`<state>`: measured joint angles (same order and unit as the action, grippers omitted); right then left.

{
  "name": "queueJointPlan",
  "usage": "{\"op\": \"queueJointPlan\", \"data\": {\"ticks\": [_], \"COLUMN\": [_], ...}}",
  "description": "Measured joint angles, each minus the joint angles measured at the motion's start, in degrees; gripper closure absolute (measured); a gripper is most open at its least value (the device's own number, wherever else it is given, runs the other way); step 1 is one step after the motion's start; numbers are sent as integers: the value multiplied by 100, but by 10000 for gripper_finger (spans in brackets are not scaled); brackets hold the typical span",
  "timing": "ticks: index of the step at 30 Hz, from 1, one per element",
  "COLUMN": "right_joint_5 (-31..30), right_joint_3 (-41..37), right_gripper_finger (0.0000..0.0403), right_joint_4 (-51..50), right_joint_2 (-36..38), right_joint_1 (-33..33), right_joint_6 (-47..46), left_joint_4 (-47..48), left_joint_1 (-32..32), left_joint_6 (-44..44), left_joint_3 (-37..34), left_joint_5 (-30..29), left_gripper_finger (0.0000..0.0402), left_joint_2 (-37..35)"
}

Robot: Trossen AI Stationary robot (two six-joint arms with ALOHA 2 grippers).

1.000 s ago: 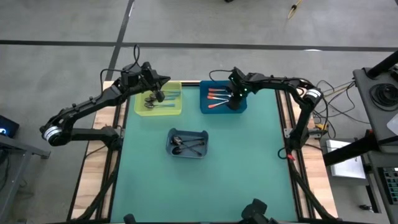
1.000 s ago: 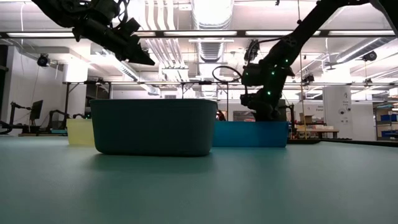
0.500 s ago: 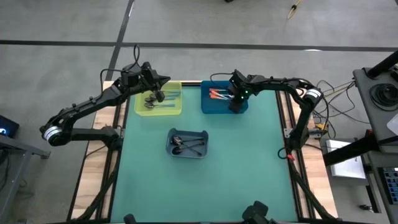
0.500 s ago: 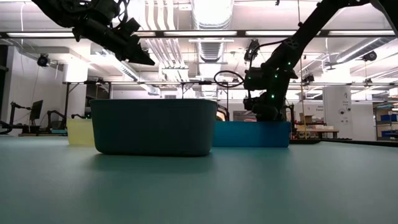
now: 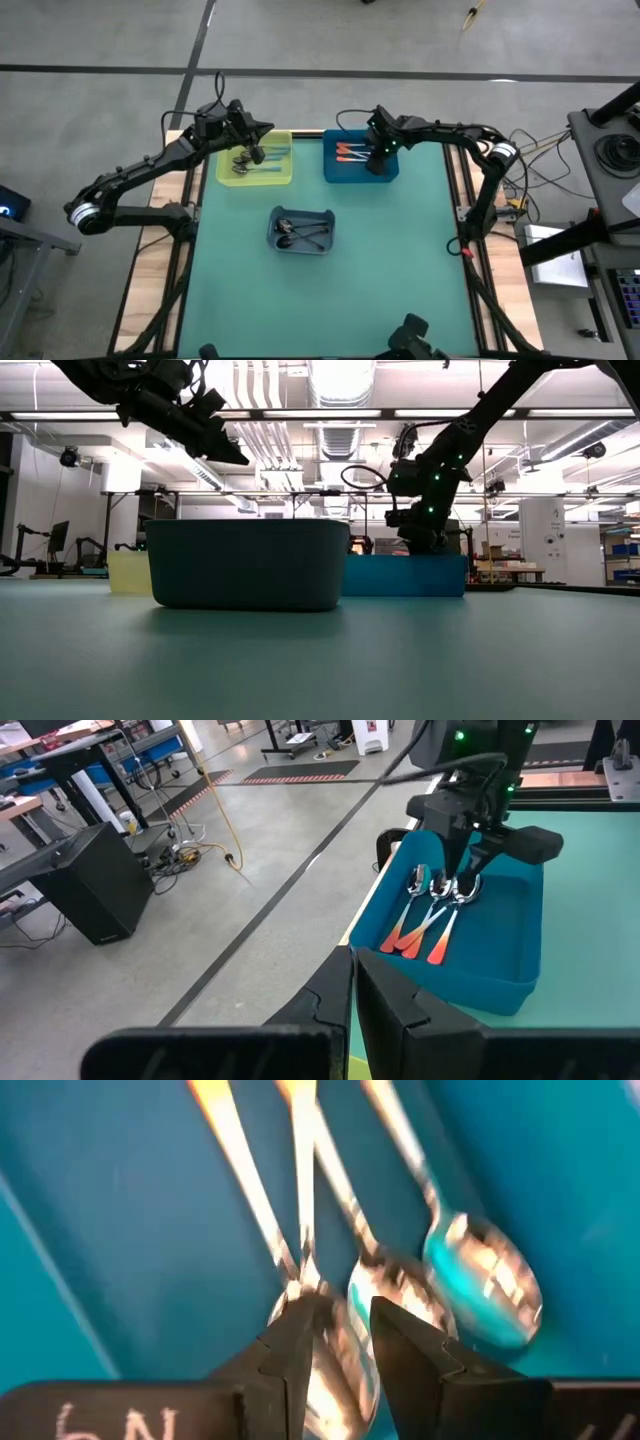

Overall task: Sort silverware by color (type)
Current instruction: Adjust the orange spoons in the blue bin

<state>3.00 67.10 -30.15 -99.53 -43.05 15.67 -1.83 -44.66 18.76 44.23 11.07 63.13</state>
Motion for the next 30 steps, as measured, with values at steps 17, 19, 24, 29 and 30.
{"op": "queueJointPlan", "data": {"ticks": [17, 19, 24, 29, 30], "right_joint_5": [320, 330, 491, 654, 767], "right_joint_3": [-106, -108, -108, -108, -108], "right_gripper_finger": [307, 307, 307, 307, 307], "right_joint_4": [1972, 1976, 1950, 1894, 1848], "right_joint_2": [-601, -625, -614, -610, -606], "right_joint_1": [28, 44, 83, 94, 92], "right_joint_6": [-157, -157, -62, -65, -65], "left_joint_4": [0, 0, 0, 0, -1], "left_joint_1": [2, 2, 1, 0, 1], "left_joint_6": [0, 0, 0, 0, 0], "left_joint_3": [0, 0, 0, 0, 0], "left_joint_5": [0, 0, 0, 0, 0], "left_gripper_finger": [402, 402, 402, 402, 402], "left_joint_2": [0, 0, 0, 0, 0]}}
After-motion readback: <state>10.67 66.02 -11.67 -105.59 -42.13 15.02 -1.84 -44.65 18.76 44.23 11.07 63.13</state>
